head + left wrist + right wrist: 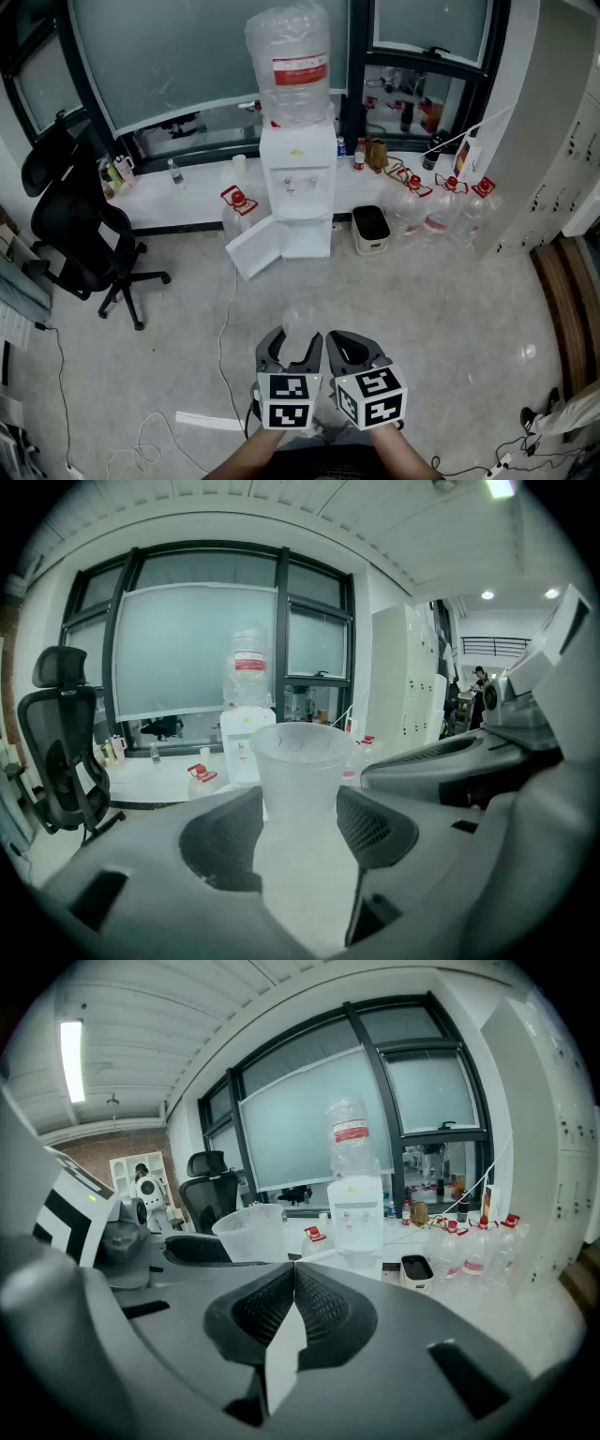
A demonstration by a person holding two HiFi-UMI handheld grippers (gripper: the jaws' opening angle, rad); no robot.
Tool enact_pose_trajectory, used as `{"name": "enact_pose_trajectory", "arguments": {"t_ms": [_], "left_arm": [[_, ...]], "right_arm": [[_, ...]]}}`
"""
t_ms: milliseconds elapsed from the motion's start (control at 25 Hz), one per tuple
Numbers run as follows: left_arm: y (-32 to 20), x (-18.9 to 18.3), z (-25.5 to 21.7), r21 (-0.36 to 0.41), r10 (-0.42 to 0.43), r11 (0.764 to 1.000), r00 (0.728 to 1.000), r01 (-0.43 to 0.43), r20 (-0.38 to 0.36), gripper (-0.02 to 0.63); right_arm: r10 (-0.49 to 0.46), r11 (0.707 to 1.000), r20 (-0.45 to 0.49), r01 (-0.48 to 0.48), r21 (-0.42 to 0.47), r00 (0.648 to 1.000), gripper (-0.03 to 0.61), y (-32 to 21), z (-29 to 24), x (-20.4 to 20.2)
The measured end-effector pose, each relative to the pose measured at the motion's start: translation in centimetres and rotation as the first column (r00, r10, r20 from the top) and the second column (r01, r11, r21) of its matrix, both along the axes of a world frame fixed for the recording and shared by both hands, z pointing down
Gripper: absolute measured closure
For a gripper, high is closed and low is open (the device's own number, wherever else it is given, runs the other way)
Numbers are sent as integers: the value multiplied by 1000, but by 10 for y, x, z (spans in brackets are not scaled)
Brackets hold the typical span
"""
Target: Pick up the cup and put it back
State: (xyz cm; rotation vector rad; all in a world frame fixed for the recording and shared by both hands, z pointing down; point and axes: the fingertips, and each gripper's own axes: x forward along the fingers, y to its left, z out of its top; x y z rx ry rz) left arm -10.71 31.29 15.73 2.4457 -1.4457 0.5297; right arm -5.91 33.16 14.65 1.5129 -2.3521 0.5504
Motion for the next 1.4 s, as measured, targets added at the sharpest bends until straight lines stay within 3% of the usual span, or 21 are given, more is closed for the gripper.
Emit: {"name": "enact_pose_trajectory", "arguments": {"t_ms": [800,1400], "left_arm": [[-10,-24,-12,28,3,1000,1000,-2,-12,367],[-78,14,-8,25,-19,1000,999,18,29,367]], "right_arm": [[1,1000,8,-1,19,1000,557,-12,-9,-25],[-20,1000,60,19,9,998,557,-82,-1,11]]}}
